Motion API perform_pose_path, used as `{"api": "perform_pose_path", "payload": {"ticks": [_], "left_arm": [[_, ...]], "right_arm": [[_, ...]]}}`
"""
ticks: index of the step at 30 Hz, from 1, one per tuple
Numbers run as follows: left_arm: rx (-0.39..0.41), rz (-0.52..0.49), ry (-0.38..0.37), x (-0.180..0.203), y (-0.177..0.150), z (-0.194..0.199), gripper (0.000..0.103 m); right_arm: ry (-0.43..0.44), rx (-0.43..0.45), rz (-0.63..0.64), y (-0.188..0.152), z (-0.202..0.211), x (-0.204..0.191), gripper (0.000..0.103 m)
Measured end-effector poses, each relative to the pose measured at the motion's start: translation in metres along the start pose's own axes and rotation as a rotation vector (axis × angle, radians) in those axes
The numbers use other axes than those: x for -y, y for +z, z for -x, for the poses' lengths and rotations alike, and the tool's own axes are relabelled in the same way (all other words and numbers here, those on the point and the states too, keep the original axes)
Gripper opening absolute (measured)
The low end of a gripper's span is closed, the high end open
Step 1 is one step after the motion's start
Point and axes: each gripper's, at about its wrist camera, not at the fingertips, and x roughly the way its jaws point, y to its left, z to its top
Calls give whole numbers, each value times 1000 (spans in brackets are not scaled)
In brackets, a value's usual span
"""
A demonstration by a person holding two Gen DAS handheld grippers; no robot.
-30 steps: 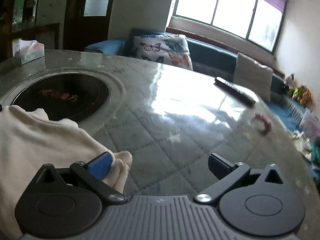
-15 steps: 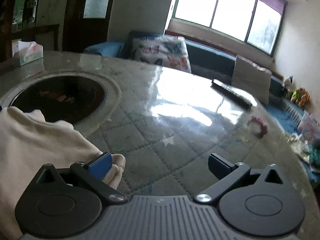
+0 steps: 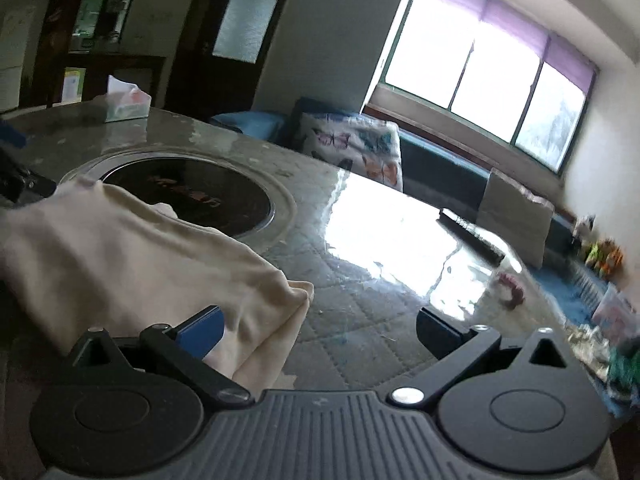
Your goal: Fold clothes
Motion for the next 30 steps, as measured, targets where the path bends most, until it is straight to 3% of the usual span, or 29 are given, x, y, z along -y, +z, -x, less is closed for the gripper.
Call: {"api": "perform_pose_path", "payload": {"ticks": [17,24,30], "left_arm": [[1,-31,12,3,-37,25,103],[-32,-5,41,-10,-41,28,103],[-4,15,23,-4,-27,28,103]], "right_arm": [[-88,32,95,-33,16,-15,103],[-87,77,152,-18,25,-20,103],[-62,129,183,2,16,-36,103]]}}
